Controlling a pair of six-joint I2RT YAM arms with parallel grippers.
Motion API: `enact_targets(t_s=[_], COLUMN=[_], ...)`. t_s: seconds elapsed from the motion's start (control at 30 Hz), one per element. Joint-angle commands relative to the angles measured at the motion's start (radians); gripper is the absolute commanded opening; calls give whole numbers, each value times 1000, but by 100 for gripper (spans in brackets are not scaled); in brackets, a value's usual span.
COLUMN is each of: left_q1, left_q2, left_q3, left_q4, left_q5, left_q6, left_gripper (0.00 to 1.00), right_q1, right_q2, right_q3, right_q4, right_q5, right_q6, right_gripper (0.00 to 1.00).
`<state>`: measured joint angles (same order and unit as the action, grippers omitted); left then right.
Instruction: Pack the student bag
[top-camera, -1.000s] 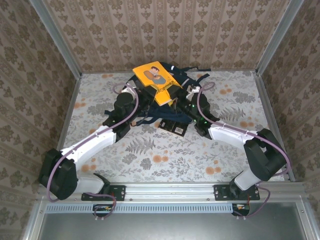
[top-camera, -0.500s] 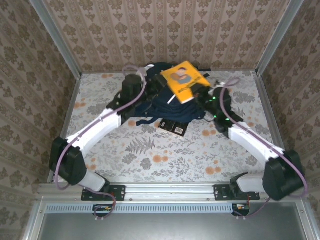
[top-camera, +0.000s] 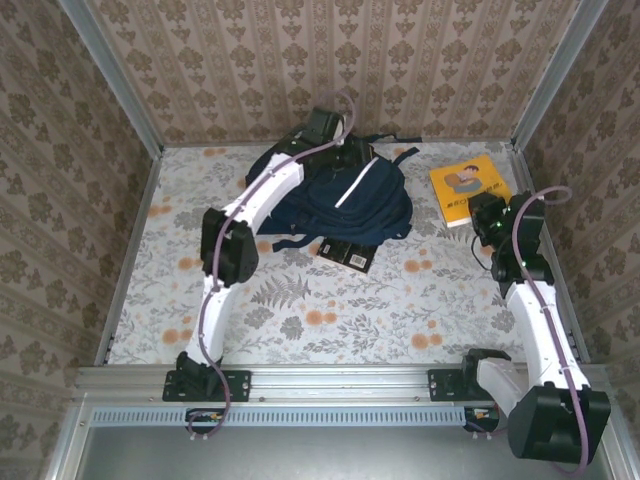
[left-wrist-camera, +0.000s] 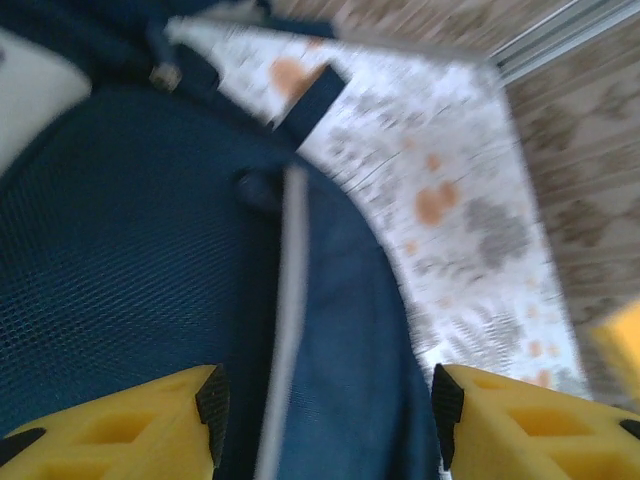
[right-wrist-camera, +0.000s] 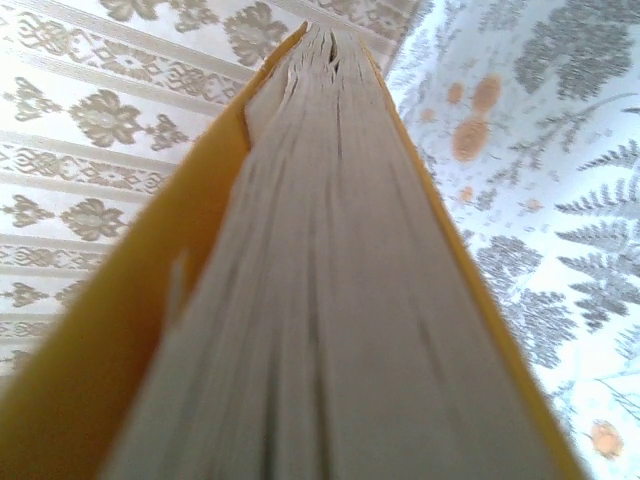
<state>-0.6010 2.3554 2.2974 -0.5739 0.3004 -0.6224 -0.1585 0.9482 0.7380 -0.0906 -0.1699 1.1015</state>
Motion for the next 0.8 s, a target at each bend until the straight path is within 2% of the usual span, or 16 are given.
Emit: enact_targets(t_s=[0.0, 0.23, 0.5, 0.6, 0.7, 0.77], left_q1=[9, -15, -42, -39, -25, -10], left_q2=[43, 98, 119, 155, 192, 200], left_q3=[75, 53, 69, 96, 119, 123], left_q4=[-101, 30, 59, 44, 30, 13], left_q5=[65, 198, 229, 233, 228, 204], left_q6=[52, -11, 2, 2, -3, 0], left_gripper=[59, 54, 50, 45, 33, 32], right_q1=[1, -1, 1, 3, 5, 8], right_q2=[-46, 1, 52, 69, 76, 75], right_q3=[-19, -62, -84, -84, -81, -78], right_q4=[46, 84, 145, 162, 177, 173], right_q5=[-63, -94, -143, -162, -187, -197], right_q6=[-36, -40, -22, -8, 4, 5], right_gripper=[0, 0, 0, 0, 0, 0])
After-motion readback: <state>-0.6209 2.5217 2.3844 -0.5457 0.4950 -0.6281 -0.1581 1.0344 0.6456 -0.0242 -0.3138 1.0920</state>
